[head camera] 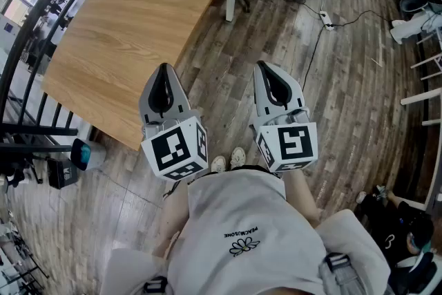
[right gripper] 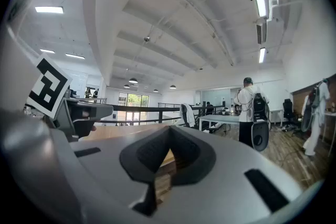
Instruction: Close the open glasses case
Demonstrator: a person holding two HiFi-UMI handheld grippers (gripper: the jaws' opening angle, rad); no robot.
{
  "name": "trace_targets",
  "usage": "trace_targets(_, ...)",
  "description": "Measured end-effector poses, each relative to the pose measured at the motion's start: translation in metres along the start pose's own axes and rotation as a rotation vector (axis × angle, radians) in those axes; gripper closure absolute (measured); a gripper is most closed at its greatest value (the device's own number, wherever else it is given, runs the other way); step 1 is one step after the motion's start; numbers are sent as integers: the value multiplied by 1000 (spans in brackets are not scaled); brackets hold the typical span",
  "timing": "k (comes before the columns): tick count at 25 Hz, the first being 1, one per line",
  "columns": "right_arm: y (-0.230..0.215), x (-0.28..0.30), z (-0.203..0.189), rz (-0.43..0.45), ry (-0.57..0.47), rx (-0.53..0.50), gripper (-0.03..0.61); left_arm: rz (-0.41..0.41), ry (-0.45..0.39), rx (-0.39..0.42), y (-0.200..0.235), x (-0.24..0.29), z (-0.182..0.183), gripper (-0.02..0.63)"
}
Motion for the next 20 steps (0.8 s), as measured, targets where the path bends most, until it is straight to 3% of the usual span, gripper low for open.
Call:
trace_targets(14, 0, 4, -5, 1, 1, 16, 574, -43, -27, -19, -2, 4, 4, 597)
trace_targets(20, -3, 11, -3, 41, -28, 1, 572, -46, -24, -29, -5, 20, -2, 597)
Point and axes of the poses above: the fingertips, and each gripper's own axes: x forward along the fingers, y to its left, z out of its top, the point moved 3 cm from there along -x, backward along the fingers, and after that the axes turned 2 degrees about x, right-handed, at the moved point
